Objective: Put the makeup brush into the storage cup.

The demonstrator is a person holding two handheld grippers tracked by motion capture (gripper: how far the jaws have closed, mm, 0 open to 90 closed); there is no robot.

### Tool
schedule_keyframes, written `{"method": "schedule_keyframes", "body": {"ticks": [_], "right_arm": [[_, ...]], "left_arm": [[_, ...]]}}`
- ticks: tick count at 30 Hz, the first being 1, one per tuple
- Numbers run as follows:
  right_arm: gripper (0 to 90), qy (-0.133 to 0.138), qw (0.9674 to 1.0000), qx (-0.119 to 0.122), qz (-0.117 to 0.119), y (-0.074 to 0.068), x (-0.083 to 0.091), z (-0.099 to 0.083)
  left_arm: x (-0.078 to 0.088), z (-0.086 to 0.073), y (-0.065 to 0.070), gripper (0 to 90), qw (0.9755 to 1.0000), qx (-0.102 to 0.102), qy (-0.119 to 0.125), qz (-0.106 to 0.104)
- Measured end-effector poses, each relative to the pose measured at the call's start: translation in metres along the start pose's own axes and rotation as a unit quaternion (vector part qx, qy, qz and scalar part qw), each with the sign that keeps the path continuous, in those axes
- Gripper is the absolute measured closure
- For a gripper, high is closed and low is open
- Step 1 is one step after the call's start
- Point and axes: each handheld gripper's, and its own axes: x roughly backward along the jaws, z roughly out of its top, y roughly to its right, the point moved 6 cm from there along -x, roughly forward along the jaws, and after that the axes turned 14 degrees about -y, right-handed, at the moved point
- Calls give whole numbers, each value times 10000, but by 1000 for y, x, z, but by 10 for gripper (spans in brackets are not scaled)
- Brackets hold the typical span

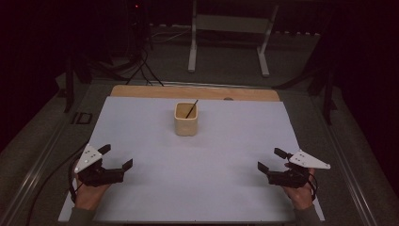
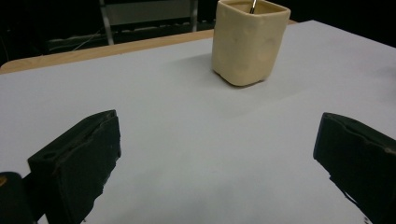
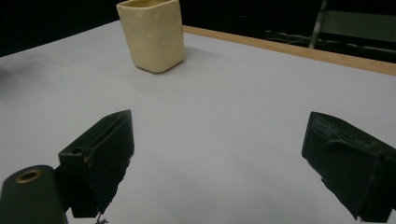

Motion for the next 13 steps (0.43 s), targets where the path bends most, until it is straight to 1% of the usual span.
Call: {"method": "schedule_keyframes", "body": {"ticks": [7,13], "right_arm": [[91,41,10000,39,-51,2,3,-5],[91,-7,9999,23,-126,4,1,-8]], "left_arm": [[3,-4,1,22,9999,-54,86,123],[0,-7,1,22,9999,-26,52,140]]}}
